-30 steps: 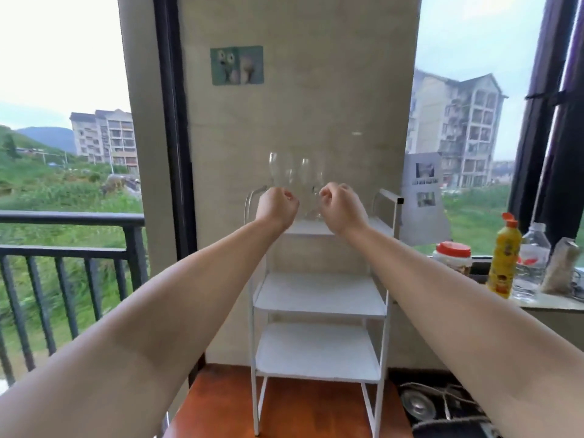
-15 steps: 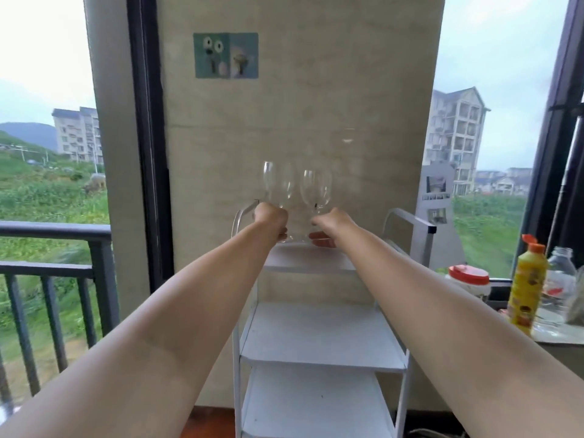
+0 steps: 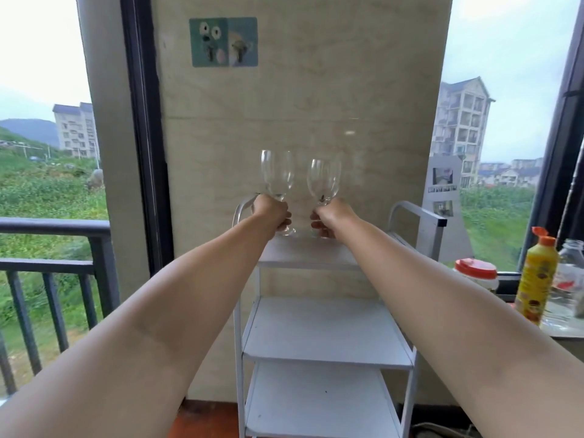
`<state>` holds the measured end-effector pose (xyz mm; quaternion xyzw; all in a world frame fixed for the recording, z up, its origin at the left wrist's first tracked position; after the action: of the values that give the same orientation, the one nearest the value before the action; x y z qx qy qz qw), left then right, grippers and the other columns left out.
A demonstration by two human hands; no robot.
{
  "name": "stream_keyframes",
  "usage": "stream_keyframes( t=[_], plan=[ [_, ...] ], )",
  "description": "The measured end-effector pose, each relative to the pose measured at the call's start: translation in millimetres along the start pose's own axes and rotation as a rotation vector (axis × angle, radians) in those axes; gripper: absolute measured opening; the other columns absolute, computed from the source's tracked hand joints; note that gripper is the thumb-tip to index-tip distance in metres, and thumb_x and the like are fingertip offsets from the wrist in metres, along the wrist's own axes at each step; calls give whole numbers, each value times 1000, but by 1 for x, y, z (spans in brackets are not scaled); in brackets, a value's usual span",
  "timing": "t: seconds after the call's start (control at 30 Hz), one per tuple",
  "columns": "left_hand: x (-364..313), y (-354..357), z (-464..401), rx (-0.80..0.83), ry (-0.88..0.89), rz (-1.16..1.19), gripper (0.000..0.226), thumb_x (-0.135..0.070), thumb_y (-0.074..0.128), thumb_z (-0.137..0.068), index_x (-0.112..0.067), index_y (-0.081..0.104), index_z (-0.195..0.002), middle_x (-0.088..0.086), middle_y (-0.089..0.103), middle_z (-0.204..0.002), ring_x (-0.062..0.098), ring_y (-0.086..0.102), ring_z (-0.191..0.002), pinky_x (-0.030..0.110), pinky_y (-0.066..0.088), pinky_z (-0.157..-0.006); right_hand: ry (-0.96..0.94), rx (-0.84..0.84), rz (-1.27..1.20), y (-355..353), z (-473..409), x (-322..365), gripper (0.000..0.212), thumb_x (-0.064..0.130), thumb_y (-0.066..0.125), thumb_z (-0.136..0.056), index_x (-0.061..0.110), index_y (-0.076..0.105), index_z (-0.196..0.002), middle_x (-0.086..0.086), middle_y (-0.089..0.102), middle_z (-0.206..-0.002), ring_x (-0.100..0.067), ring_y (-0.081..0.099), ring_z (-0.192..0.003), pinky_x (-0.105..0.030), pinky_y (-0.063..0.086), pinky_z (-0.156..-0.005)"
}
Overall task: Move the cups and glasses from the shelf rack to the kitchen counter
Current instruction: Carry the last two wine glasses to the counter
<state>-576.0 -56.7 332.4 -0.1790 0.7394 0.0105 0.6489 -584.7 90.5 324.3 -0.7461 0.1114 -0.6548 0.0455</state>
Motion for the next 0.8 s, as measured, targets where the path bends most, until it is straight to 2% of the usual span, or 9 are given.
stream_keyframes(
  t=[0.07, 0.17, 0.2, 0.27, 0.33, 0.4, 0.47, 0.6, 0.8],
  plan=[
    [-8, -3, 11, 23, 18, 4, 27, -6, 42, -97, 5, 57, -116, 17, 70, -107, 10, 51, -47, 16, 41, -38, -9, -16, -3, -6, 7, 5, 16, 3, 38, -95, 11, 52, -97, -2, 54, -71, -12, 52, -50, -14, 37, -35],
    [-20, -13, 26, 9, 51, 72, 16, -8, 44, -97, -4, 56, -87, 4, 59, -69, 3, 45, -23, 11, 33, -29, -50, -64, -2, -19, 22, 17, 20, 4, 40, -93, 9, 53, -79, -5, 54, -66, -15, 51, -47, -20, 39, -39],
    [-24, -16, 30, -2, 75, 73, 21, -9, 45, -97, -7, 54, -78, 2, 58, -65, 1, 42, -20, 10, 34, -29, -71, -91, 4, -24, 29, 22, 22, 5, 42, -93, 9, 53, -74, -5, 54, -63, -16, 51, -46, -19, 39, -39],
    [-31, -21, 40, 1, 131, 91, 27, -10, 46, -96, -11, 51, -69, 0, 58, -64, 0, 42, -20, 14, 40, -35, -115, -143, 23, -34, 47, 30, 20, 8, 43, -93, 8, 55, -77, -4, 54, -62, -15, 51, -45, -17, 40, -36],
    [-36, -23, 52, 11, 187, 90, 29, -10, 46, -96, -12, 52, -67, -2, 59, -65, 0, 43, -22, 18, 44, -41, -150, -181, 18, -42, 65, 35, 17, 11, 43, -95, 7, 57, -87, -2, 53, -65, -13, 50, -48, -14, 39, -31],
    [-38, -24, 66, 25, 229, 85, 30, -8, 46, -95, -12, 53, -66, -3, 59, -65, 0, 43, -23, 18, 45, -41, -185, -211, 8, -49, 83, 37, 16, 11, 43, -95, 7, 57, -90, -2, 51, -67, -13, 48, -50, -12, 37, -29],
    [-39, -24, 77, 47, 258, 91, 29, -7, 46, -94, -11, 55, -66, -4, 61, -60, 0, 45, -24, 15, 43, -37, -208, -240, 33, -56, 95, 39, 16, 13, 43, -95, 7, 58, -90, -1, 52, -68, -12, 49, -50, -13, 38, -31],
    [-37, -23, 107, 82, 293, 72, 34, -12, 48, -94, -13, 60, -62, -8, 54, -31, 1, 49, -28, 14, 44, -40, -233, -276, 70, -71, 128, 37, 18, 12, 43, -94, 6, 58, -87, -2, 51, -66, -12, 49, -49, -16, 38, -33],
    [-42, -16, 163, 104, 353, 168, 37, -15, 49, -96, -13, 61, -61, -7, 52, -31, 1, 48, -31, 19, 46, -50, -307, -359, 86, -106, 180, 36, 24, 12, 40, -96, 7, 56, -80, 0, 52, -65, -10, 49, -44, -16, 38, -30]
  ],
)
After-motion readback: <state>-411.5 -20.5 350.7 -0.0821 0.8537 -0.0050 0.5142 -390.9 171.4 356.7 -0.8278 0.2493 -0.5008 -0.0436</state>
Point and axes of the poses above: each hand's wrist, its own z-axis away from the middle knuckle, its own y-axis out of the palm, x = y × z, the point moved 9 cm from there along -z, towards the middle knuckle
